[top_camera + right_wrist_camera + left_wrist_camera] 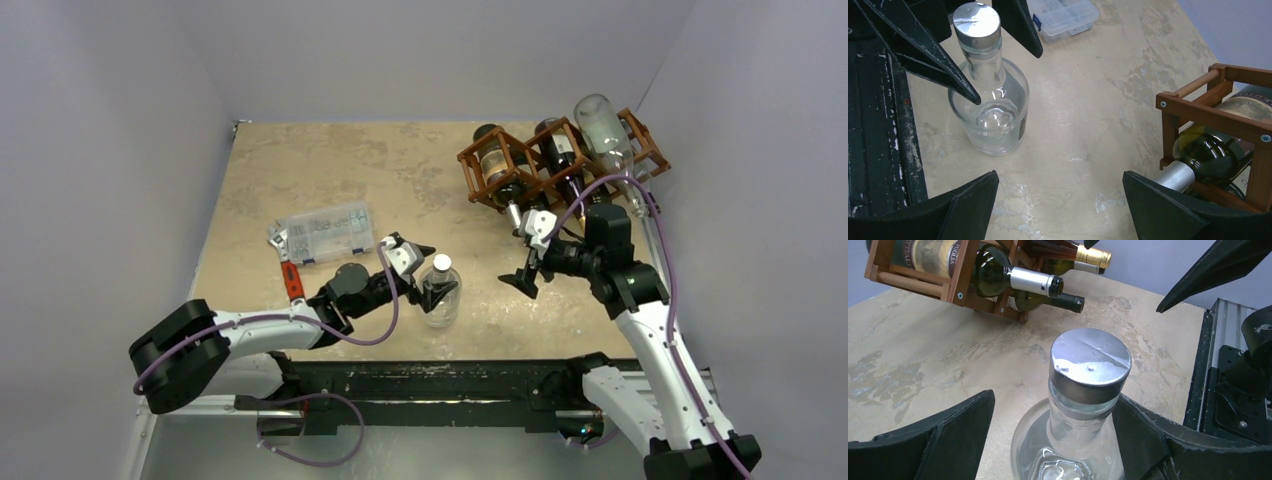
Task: Take the wine bottle off the wine rack
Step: Pick up the wine bottle from the center of the board.
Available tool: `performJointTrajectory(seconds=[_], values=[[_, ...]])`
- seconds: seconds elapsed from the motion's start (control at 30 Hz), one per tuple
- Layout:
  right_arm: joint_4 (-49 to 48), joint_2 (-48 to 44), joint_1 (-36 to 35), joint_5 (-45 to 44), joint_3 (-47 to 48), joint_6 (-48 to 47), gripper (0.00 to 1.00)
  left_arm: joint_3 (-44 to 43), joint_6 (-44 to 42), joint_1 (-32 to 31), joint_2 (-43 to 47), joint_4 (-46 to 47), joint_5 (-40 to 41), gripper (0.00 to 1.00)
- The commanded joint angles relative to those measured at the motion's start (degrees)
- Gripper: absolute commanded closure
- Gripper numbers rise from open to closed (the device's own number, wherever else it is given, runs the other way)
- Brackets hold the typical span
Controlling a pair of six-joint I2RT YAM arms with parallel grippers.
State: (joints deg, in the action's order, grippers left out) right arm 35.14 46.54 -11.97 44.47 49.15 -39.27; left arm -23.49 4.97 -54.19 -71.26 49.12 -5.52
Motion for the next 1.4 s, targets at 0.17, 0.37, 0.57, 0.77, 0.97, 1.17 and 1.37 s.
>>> performJointTrajectory(seconds=[0.17, 0.37, 0.57, 0.77, 0.97, 1.17, 1.37], values=[[-0.4, 1.3, 0.1, -0.1, -0.7, -1.3, 0.01, 1.8, 1.1, -0.4, 1.5, 4.1, 3.6, 0.19], [-0.5, 1.9, 0.1, -0.5, -0.9, -1.5, 0.01, 1.7, 0.7, -0.4, 1.5, 3.3, 4.2, 0.22], [-0.5, 2.0, 0.2, -0.8, -1.0, -1.7, 0.01, 1.1, 0.8, -0.4, 2.4, 0.6, 4.1, 0.22], [-0.5, 2.1, 0.2, -0.8, -1.1, -1.8, 0.01, 0.9, 0.8, -0.4, 3.3, -0.7, 4.1, 0.22], [-0.5, 2.1, 0.1, -0.8, -1.1, -1.9, 0.01, 0.9, 1.4, -0.4, 3.4, -0.5, 4.0, 0.23], [-0.4, 2.1, 0.1, -0.7, -1.1, -1.9, 0.01, 0.4, 2.5, -0.4, 3.6, 0.1, 3.5, 0.25], [-0.3, 2.0, 0.1, -0.6, -1.2, -2.0, 0.01, 0.2, 3.3, -0.4, 3.8, 0.0, 3.0, 0.27]])
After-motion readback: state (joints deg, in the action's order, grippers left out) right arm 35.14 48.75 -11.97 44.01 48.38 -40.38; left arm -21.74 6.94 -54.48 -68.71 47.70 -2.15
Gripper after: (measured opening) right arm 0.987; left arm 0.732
